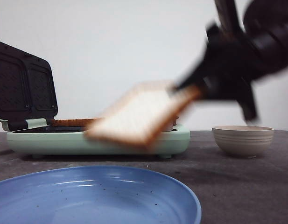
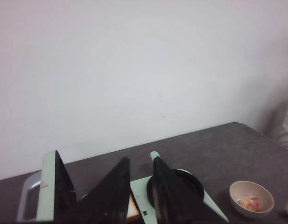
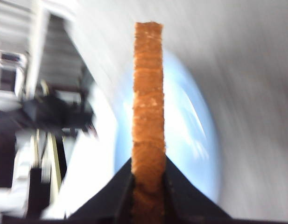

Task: Make breakfast with bread and shrimp
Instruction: 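Carry the bread with the right gripper and lay it on the first slice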

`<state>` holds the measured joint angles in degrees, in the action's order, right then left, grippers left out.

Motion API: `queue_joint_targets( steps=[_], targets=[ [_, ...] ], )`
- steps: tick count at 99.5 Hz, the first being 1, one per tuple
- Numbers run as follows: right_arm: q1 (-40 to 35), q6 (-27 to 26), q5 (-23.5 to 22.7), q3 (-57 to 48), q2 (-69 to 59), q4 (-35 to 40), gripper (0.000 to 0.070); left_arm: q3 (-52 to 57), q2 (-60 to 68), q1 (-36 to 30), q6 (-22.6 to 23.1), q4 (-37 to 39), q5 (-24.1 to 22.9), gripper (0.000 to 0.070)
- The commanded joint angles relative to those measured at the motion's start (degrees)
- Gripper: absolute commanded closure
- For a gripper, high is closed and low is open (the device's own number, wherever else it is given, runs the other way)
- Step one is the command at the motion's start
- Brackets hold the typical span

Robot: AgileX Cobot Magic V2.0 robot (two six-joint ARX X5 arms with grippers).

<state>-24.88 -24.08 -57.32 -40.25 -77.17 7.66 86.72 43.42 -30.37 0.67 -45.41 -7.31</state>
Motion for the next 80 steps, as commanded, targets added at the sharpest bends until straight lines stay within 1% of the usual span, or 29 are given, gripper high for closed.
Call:
queue_joint_targets(
  steps=[1,9,21,29,36,43,49,52,55,64,69,80],
  targets=[
    [-2.0,-6.5,1.1,-4.0,-0.3,-3.9,0.0700,0.9,0.3,-0.6,0.1,0.3,0.1,0.0687],
    [-4.5,-11.6,6.3,-8.2,-0.3,-9.2,0.0700,0.9,0.3,-1.1,0.1,0.3,0.1,0.0687],
    [-8.6,-18.2,17.0,-13.4,-1.7,-18.2,0.0700,0.9,0.3,-1.8,0.2,0.4,0.1,0.0687],
    [-10.7,-22.2,22.7,-16.6,-4.3,-23.4,0.0700,0.9,0.3,-2.4,0.2,0.4,0.1,0.0687],
    [-11.8,-24.9,25.9,-18.9,-7.2,-26.9,0.0700,0.9,0.3,-3.1,0.2,0.4,0.1,0.0687],
    [-12.9,-28.0,28.0,-21.8,-11.5,-30.6,0.0700,0.9,0.2,-3.8,0.2,0.4,0.1,0.0687],
    [-13.5,-30.9,29.6,-24.2,-14.6,-32.3,0.0700,0.9,0.1,-4.2,0.2,0.4,0.1,0.0687],
    [-13.9,-32.6,31.3,-25.4,-16.1,-32.6,0.0700,0.9,0.0,-4.4,0.2,0.4,0.1,0.0687],
    [-14.5,-34.4,33.7,-26.8,-17.7,-32.6,0.0700,0.9,-0.1,-4.6,0.2,0.5,0.1,0.0687],
    [-16.5,-37.4,40.1,-29.6,-21.4,-32.6,0.0700,0.9,-0.5,-5.0,0.2,0.4,0.1,0.0687],
    [-17.5,-38.9,42.9,-30.8,-22.9,-32.6,0.0700,0.9,-0.7,-5.2,0.2,0.3,0.1,0.0687],
    [-19.9,-42.7,47.0,-32.9,-26.6,-33.6,0.0700,0.9,-1.2,-5.5,0.1,0.2,0.1,0.0687]
  ],
)
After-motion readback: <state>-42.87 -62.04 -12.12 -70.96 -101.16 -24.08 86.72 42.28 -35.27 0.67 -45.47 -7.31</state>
